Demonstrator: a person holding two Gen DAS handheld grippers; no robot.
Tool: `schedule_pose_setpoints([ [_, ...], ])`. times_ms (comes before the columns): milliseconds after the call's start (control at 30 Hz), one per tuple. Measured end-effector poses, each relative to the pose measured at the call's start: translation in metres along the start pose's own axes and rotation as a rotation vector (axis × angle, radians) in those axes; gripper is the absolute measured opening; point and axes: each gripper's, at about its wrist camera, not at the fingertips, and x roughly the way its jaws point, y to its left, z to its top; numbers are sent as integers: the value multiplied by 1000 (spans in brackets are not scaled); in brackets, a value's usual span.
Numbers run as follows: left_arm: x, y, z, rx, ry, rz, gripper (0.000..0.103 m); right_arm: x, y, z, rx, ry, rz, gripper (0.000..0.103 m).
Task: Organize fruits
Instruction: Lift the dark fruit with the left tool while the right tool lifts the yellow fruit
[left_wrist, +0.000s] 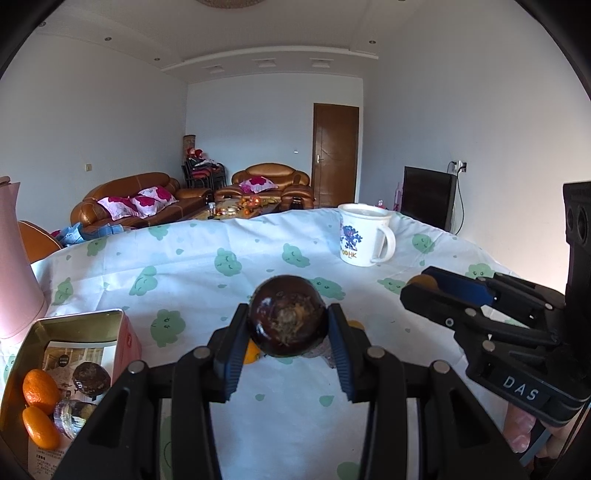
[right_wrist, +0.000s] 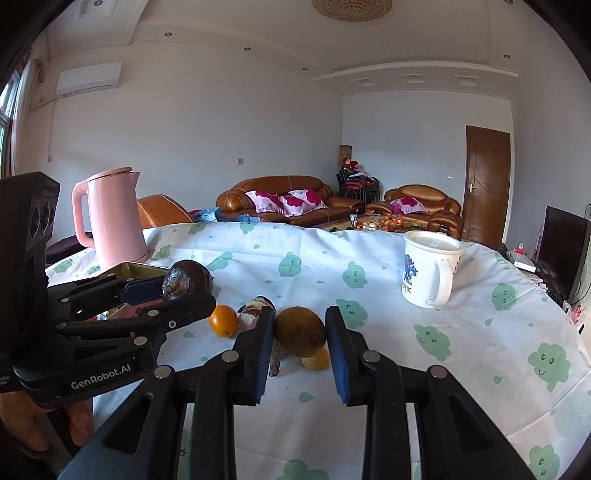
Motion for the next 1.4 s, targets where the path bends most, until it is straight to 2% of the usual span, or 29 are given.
schedule_pose_setpoints([
  [567, -8, 1, -2, 10, -29, 49, 43, -3, 11, 1, -53, -24, -15, 30],
  [1400, -27, 48, -12, -54, 2, 105, 43, 24, 64, 15, -153, 24, 96, 30],
])
